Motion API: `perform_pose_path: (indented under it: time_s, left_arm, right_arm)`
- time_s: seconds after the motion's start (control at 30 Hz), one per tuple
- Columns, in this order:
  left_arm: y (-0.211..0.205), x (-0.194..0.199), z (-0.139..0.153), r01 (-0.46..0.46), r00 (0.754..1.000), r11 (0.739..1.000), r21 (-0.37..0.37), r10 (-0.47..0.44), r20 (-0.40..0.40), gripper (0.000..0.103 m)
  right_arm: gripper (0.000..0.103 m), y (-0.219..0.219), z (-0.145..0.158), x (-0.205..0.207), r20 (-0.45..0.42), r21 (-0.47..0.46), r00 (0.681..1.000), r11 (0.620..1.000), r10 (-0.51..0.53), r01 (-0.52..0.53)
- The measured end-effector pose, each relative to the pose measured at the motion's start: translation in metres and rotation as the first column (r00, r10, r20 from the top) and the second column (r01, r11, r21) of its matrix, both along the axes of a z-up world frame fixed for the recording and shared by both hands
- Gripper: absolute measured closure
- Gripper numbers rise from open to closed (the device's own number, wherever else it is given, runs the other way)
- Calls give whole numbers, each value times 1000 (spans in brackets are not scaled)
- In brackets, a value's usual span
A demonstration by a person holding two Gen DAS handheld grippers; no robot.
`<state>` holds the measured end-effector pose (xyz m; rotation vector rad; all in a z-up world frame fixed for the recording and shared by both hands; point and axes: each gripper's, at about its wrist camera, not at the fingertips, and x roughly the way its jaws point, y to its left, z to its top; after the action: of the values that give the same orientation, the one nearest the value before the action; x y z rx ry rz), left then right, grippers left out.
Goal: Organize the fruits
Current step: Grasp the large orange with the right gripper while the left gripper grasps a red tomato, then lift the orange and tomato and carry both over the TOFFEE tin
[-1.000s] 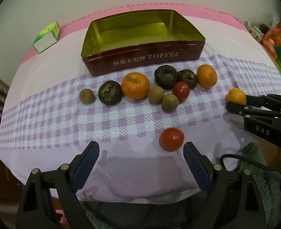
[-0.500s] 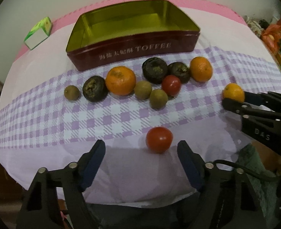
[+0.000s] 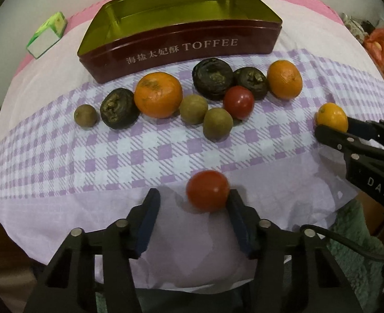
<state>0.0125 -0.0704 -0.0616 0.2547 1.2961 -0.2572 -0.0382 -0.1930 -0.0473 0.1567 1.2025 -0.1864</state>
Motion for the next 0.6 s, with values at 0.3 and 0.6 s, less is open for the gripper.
perform_pose_path:
  time_s: [0.3, 0.6]
  left_arm:
    - [3, -2, 1, 4, 1000, 1000, -17, -4, -3, 65]
    - [2, -2, 2, -4, 1000, 999, -34, 4, -2, 71]
  right_arm:
    - [65, -4, 3, -3, -1, -6, 1000, 1000, 1, -1]
    - [65, -1, 1, -2, 0, -4, 1000, 1000, 2, -2]
